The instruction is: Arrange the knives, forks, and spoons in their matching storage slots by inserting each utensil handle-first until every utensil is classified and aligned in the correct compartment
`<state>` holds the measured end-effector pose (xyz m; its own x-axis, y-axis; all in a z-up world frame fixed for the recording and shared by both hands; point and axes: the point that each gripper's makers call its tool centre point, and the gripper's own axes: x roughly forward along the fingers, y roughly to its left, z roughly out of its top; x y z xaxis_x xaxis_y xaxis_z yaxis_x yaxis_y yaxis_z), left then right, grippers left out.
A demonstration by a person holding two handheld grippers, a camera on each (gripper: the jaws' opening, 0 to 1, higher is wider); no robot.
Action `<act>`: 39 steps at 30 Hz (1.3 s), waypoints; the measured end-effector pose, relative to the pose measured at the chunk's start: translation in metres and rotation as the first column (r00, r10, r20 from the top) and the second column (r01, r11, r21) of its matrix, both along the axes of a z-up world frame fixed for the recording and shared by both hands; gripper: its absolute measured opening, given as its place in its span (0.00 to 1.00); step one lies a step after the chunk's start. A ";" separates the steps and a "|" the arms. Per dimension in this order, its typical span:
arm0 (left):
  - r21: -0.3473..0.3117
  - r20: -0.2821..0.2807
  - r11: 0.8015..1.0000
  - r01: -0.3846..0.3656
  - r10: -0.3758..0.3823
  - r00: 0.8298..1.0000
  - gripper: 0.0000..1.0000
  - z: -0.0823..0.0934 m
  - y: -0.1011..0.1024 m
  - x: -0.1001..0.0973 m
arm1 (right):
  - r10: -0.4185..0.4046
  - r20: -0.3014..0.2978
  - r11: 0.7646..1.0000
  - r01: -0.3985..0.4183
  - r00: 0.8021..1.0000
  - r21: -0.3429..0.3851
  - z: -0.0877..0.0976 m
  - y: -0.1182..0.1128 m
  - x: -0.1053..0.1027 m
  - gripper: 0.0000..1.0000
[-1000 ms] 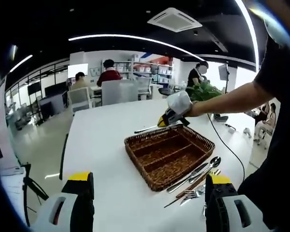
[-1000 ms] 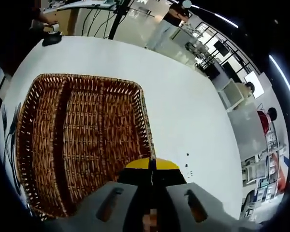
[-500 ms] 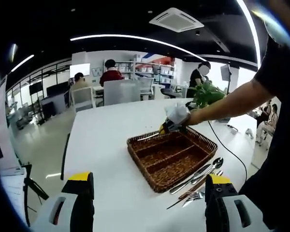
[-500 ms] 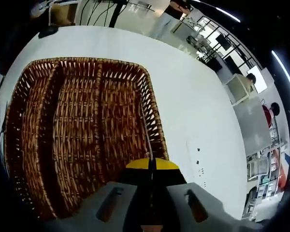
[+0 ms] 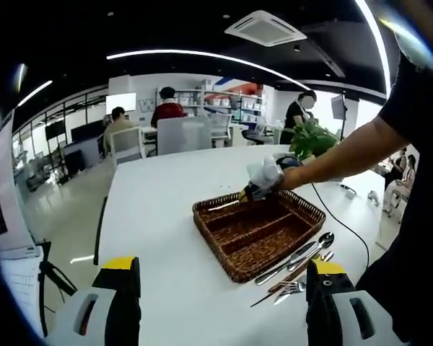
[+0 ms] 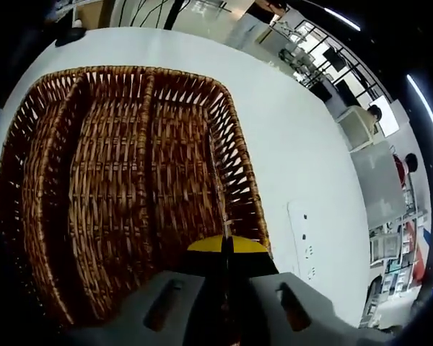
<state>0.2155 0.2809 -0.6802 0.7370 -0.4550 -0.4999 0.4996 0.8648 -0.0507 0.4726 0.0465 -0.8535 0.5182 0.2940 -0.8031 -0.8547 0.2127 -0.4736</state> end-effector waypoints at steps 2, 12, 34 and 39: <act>0.002 -0.003 1.000 -0.003 0.003 1.000 1.00 -0.001 0.001 -0.001 | 0.001 0.014 1.000 -0.002 1.000 0.001 0.003 0.000 -0.001 0.00; -0.006 0.001 1.000 0.009 -0.009 1.000 1.00 0.001 -0.005 -0.001 | -0.007 -0.065 0.999 0.009 0.998 0.036 -0.003 0.001 -0.005 0.01; -0.024 0.072 0.998 0.061 -0.059 0.996 1.00 0.027 -0.022 0.008 | -0.097 0.039 0.901 0.071 0.995 0.428 0.152 0.001 -0.018 0.82; -0.018 0.078 0.997 0.081 -0.080 0.994 1.00 0.033 -0.027 0.009 | -0.138 0.060 0.865 0.091 0.989 0.494 0.188 -0.016 -0.032 0.99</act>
<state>0.2242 0.2535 -0.6475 0.7338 -0.5240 -0.4324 0.5705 0.8208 -0.0266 0.4407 0.0305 -0.6657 0.6351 0.5706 -0.5206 -0.7690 0.5303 -0.3570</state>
